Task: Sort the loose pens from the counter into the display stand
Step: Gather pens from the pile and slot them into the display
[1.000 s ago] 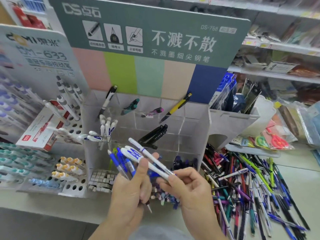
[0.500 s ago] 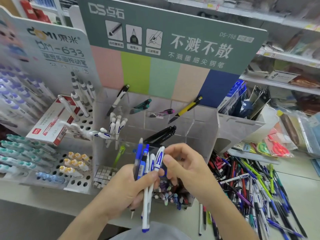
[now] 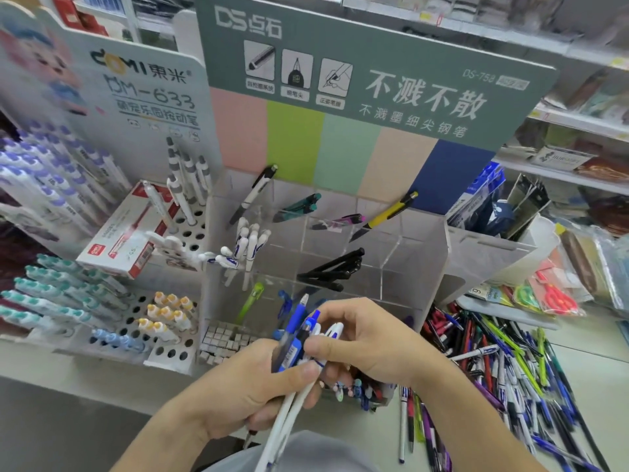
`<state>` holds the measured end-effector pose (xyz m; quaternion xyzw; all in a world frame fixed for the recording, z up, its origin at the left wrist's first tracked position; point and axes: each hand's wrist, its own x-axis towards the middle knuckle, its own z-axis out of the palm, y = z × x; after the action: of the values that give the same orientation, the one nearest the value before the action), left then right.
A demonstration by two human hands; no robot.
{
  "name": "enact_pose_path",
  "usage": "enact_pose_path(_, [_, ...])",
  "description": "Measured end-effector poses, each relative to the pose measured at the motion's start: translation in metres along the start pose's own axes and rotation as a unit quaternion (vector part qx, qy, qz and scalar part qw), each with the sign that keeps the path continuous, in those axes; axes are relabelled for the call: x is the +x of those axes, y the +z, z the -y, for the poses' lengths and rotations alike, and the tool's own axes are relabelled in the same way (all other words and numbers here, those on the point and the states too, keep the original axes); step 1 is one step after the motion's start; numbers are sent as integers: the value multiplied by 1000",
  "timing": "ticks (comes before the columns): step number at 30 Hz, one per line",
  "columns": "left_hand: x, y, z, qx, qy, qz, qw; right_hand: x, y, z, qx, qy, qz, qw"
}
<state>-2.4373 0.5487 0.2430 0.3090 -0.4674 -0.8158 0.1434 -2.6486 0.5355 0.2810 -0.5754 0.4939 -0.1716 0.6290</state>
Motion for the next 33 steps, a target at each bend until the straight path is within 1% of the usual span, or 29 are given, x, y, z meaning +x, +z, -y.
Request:
enact_pose_path(3, [0, -3, 2, 67, -2, -75, 995, 0, -4, 1, 6, -8, -32, 999])
enact_pose_path(4, [0, -5, 3, 74, 1, -106, 992, -1, -7, 1, 14, -13, -51, 999])
enact_pose_path(5, [0, -6, 1, 64, 4, -140, 988, -1, -10, 3, 22, -20, -75, 997])
enact_pose_path(6, [0, -6, 1, 27, 12, -181, 983, -2, -14, 4, 30, -30, -101, 994])
enact_pose_path(7, [-1, -7, 1, -31, 28, -235, 971, -2, -18, 6, 36, -42, -132, 990])
enact_pose_path(8, [-1, -10, 2, -84, 56, -293, 951, -2, -21, 10, 42, -57, -168, 983])
enact_pose_path(9, [-1, -13, 3, -112, 88, -356, 924, -1, -23, 15, 53, -73, -210, 974])
enact_pose_path(11, [-5, -21, 6, -112, 149, -450, 873, 3, -22, 29, 78, -120, -296, 944])
enact_pose_path(13, [-7, -27, 5, -98, 182, -499, 842, 12, -14, 44, 62, -185, -371, 908])
enact_pose_path(15, [-8, -30, 1, -90, 196, -539, 814, 28, 0, 56, -5, -257, -411, 874])
enact_pose_path(17, [-8, -30, 0, -60, 210, -582, 783, 49, 13, 63, -108, -315, -423, 843])
enact_pose_path(19, [-7, -29, 1, 2, 208, -629, 749, 72, 21, 63, -214, -349, -416, 812])
enact_pose_path(21, [-4, -30, 1, 49, 177, -657, 732, 94, 27, 60, -289, -353, -381, 804])
enact_pose_path(24, [2, -31, -1, 54, 147, -680, 716, 118, 34, 53, -364, -331, -319, 810])
enact_pose_path(26, [4, -32, -5, 63, 154, -682, 712, 127, 36, 55, -374, -309, -285, 827])
enact_pose_path(28, [4, -33, -7, 77, 167, -685, 705, 128, 39, 59, -357, -283, -268, 849])
enact_pose_path(30, [4, -35, -8, 85, 193, -675, 707, 121, 44, 59, -316, -279, -288, 860])
enact_pose_path(33, [3, -37, -13, 98, 213, -665, 709, 103, 51, 44, -277, -304, -338, 847])
